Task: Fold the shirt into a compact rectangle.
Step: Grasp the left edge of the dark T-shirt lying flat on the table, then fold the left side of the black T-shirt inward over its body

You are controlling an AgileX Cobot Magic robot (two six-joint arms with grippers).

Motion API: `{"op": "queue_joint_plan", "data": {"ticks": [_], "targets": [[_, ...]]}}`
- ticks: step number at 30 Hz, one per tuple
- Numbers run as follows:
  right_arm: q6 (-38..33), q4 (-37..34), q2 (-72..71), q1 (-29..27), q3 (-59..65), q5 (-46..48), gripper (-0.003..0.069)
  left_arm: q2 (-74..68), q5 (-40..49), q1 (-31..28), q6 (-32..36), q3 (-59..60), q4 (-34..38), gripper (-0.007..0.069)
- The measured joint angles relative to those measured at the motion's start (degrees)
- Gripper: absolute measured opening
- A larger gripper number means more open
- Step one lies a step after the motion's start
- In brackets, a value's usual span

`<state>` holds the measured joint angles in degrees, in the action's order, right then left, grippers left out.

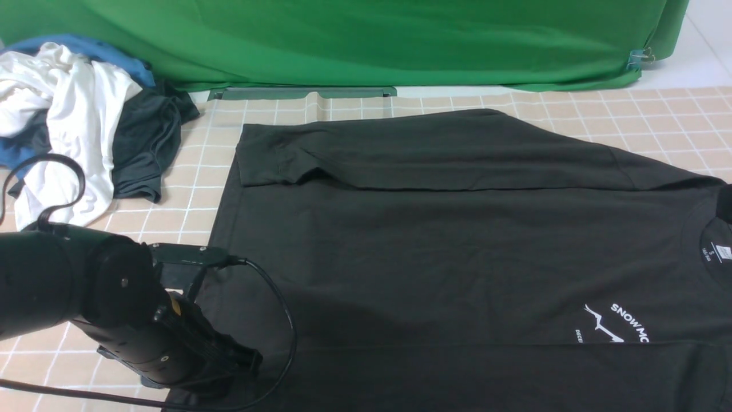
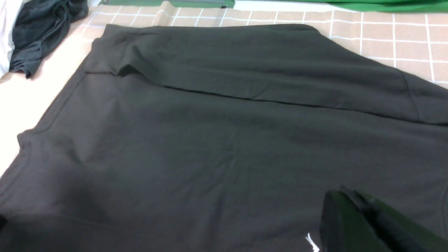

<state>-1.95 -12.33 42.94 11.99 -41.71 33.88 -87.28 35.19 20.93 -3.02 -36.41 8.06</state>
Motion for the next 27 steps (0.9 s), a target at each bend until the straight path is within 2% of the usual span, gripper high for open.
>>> {"op": "queue_joint_plan", "data": {"ticks": [2, 4, 8, 15, 22, 27], "targets": [[-0.1, 0.0, 0.0, 0.0, 0.0, -0.1, 0.0045, 0.8, 0.6, 0.0, 0.0, 0.0, 0.1, 0.006], [-0.5, 0.0, 0.0, 0.0, 0.0, -0.1, 0.0046, 2.2, 2.2, 0.1, 0.1, 0.2, 0.0, 0.0034], [-1.3, 0.0, 0.0, 0.0, 0.0, -0.1, 0.005, 7.5, 5.6, 0.1, 0.1, -0.6, -0.1, 0.0034], [-1.4, 0.0, 0.0, 0.0, 0.0, -0.5, 0.0056, 13.9, 12.0, 0.1, -0.3, -9.0, -1.1, 0.0034], [-1.4, 0.0, 0.1, 0.0, 0.0, -1.9, 0.0069, 10.6, 12.4, 0.1, -6.7, -22.3, -10.7, 0.0034], [-1.5, 0.0, 0.1, 0.0, 0.0, -2.9, 0.0071, 4.8, 12.4, 0.1, -8.1, -29.3, -14.5, 0.0034]]}}
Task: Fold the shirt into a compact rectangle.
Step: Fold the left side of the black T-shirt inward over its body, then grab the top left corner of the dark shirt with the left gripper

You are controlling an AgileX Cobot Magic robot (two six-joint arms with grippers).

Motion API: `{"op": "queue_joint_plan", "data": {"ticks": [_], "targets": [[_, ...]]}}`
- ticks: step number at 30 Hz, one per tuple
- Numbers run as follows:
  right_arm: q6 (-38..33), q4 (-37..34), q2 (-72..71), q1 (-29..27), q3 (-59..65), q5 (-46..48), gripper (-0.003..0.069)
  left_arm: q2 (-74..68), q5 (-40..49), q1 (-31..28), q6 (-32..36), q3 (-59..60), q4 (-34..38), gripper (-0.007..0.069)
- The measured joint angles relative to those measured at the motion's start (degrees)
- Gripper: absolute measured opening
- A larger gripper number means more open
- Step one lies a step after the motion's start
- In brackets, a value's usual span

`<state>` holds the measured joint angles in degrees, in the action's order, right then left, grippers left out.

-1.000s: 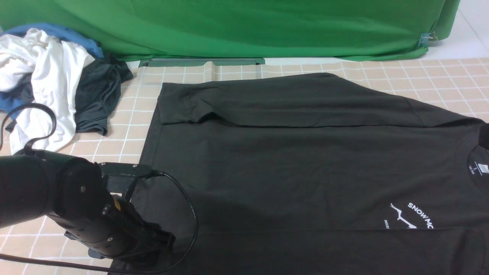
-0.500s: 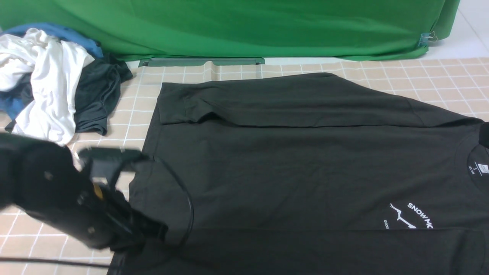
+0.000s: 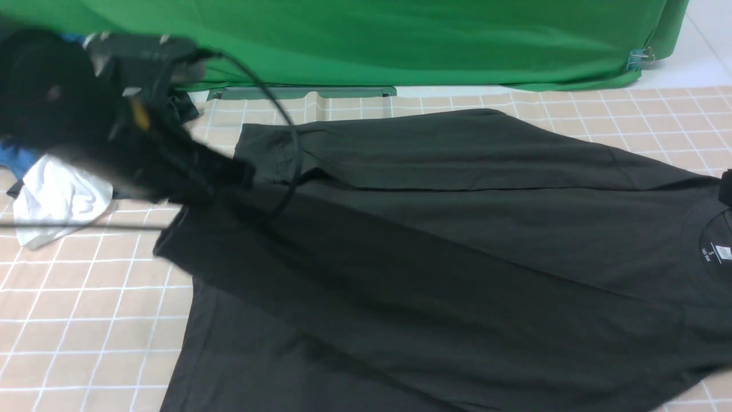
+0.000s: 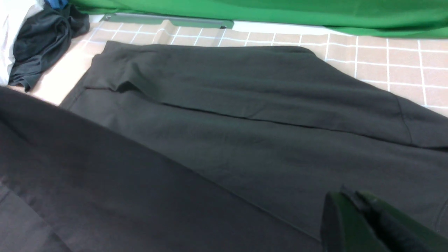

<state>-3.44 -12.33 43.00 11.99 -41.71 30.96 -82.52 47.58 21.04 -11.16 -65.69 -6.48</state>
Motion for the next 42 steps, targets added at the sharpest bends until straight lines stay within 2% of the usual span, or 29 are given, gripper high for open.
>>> {"op": "queue_joint_plan", "data": {"ticks": [7, 18, 22, 23, 26, 29, 31, 37, 42], "targets": [[0.0, 0.0, 0.0, 0.0, 0.0, -0.4, 0.0071, -8.6, -0.9, 0.0, -2.5, -3.9, -5.7, 0.0034], [0.0, 0.0, 0.0, 0.0, 0.0, -0.4, 0.0071, -16.5, -1.1, 0.0, -4.9, -4.0, -8.0, 0.0047], [0.0, 0.0, 0.0, 0.0, 0.0, -0.4, 0.0071, -17.6, -1.2, 0.0, -7.1, -4.1, -10.1, 0.0159], [0.0, 0.0, 0.0, 0.0, 0.0, -0.4, 0.0071, -17.7, -1.2, 0.0, -8.7, -4.1, -11.7, 0.0219], [0.0, 0.0, 0.0, 0.0, 0.0, -0.4, 0.0071, -18.2, -1.9, -0.8, -12.8, -4.8, -13.2, 0.0333], [0.0, 0.0, 0.0, 0.0, 0.0, -0.4, 0.0071, -19.1, -3.7, -2.8, -13.3, -7.1, -10.1, 0.0418], [0.0, 0.0, 0.0, 0.0, 0.0, -0.4, 0.0071, -20.8, -5.0, -5.2, -11.1, -10.3, -4.6, 0.0468], [0.0, 0.0, 0.0, 0.0, 0.0, -0.4, 0.0071, -28.0, -7.9, -8.8, -4.2, -18.5, 3.9, 0.0483], [-0.1, 0.0, 0.0, 0.0, 0.0, -0.4, 0.0071, -35.2, -8.9, -9.0, -2.6, -23.6, 5.1, 0.0429]]}}
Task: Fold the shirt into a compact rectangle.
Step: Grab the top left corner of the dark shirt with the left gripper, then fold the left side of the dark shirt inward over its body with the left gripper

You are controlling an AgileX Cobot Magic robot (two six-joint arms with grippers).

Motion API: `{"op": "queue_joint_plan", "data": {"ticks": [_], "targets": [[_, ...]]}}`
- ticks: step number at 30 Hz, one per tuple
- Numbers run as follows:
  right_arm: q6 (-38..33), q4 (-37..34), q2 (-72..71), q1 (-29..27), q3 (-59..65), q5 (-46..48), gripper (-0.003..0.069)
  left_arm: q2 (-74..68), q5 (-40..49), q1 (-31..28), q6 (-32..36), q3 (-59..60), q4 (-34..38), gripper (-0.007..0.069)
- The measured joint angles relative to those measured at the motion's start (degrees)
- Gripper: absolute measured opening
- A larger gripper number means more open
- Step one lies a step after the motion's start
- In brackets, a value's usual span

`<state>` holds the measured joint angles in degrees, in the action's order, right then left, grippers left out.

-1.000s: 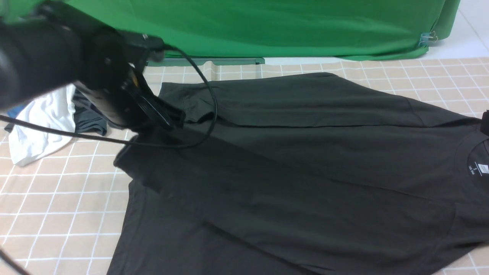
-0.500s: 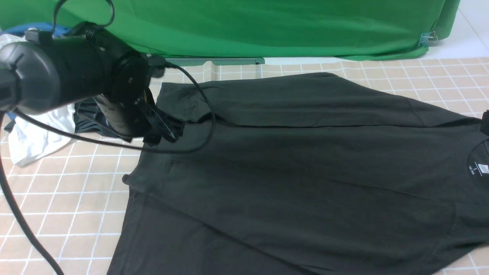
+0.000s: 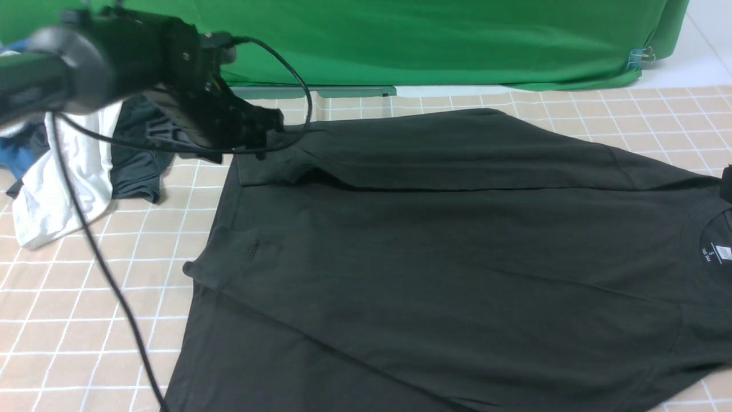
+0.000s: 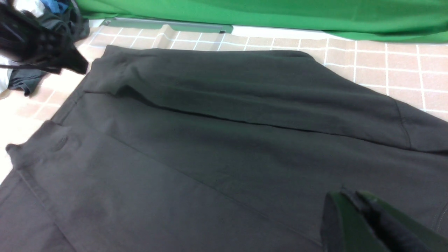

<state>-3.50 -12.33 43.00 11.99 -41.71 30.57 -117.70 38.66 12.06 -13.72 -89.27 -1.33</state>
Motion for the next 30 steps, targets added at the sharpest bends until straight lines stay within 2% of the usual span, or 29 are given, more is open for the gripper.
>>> {"op": "queue_joint_plan", "data": {"ticks": [16, 18, 19, 22, 23, 30], "targets": [[-1.2, 0.0, 0.0, 0.0, 0.0, 0.0, 0.0071, -9.1, -1.8, 0.0, 0.0, -5.8, -0.3, 0.039], [-1.2, 0.0, 0.0, 0.0, 0.0, 0.0, 0.0075, -9.4, -2.1, -0.1, 0.4, -5.8, -0.6, 0.0302], [-1.2, 0.0, 0.0, 0.0, 0.0, 0.0, 0.0075, -9.4, -2.2, -0.1, 0.5, -5.9, -0.6, 0.0283], [-1.2, 0.0, 0.0, 0.0, 0.0, 0.0, 0.0082, -9.5, -2.9, -0.1, 1.5, -6.0, -0.4, 0.0103], [-1.2, 0.0, 0.0, 0.0, 0.0, 0.0, 0.0085, -9.5, -3.0, -0.1, 2.1, -6.0, -0.3, 0.0064], [-1.2, 0.0, 0.0, 0.0, 0.0, 0.0, 0.009, -6.8, 2.0, -0.1, 2.7, -7.0, -1.7, 0.0051]]}}
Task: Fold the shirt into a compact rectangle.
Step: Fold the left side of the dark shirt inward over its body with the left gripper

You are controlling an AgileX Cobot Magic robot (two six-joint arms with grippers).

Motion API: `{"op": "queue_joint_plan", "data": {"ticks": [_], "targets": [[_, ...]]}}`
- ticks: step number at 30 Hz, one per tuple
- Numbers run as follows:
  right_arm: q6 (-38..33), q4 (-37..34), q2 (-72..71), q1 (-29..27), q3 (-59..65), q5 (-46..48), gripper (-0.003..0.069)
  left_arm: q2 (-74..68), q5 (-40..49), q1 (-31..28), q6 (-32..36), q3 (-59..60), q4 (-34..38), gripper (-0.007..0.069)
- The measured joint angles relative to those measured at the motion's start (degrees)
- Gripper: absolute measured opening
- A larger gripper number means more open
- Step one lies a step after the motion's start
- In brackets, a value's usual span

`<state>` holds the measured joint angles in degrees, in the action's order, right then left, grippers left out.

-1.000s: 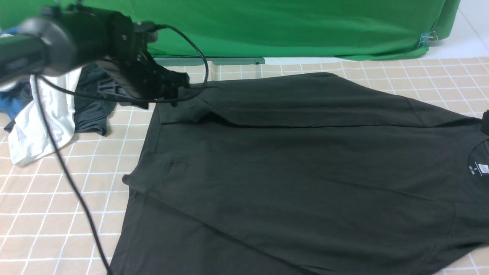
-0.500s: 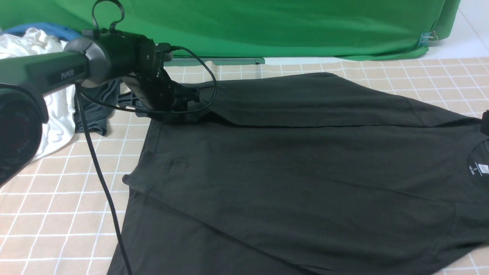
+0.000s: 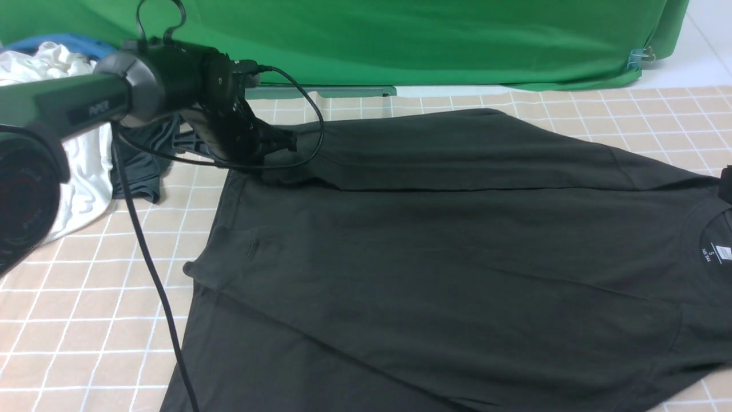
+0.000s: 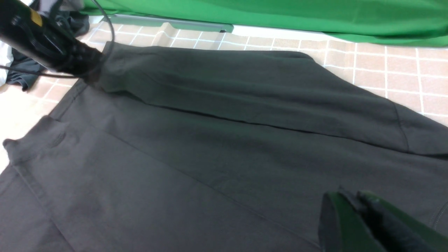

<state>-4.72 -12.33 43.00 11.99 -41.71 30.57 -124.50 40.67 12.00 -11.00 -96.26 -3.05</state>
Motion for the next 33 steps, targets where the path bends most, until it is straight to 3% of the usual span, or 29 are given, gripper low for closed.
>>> {"op": "queue_joint_plan", "data": {"ticks": [15, 25, 33], "targets": [[-0.1, 0.0, 0.0, 0.0, 0.0, -0.1, 0.009, 17.1, 17.8, 0.0, 1.9, 4.2, 0.6, 0.0051], [-2.7, 0.0, 0.0, 0.0, 0.0, -0.1, 0.0091, 26.5, 16.8, 3.9, -2.7, 23.1, 0.7, 0.0051], [-2.9, 0.0, 0.0, 0.0, 0.0, -0.1, 0.0101, 28.4, 15.4, 4.6, -5.6, 29.9, 0.6, 0.0051]]}}
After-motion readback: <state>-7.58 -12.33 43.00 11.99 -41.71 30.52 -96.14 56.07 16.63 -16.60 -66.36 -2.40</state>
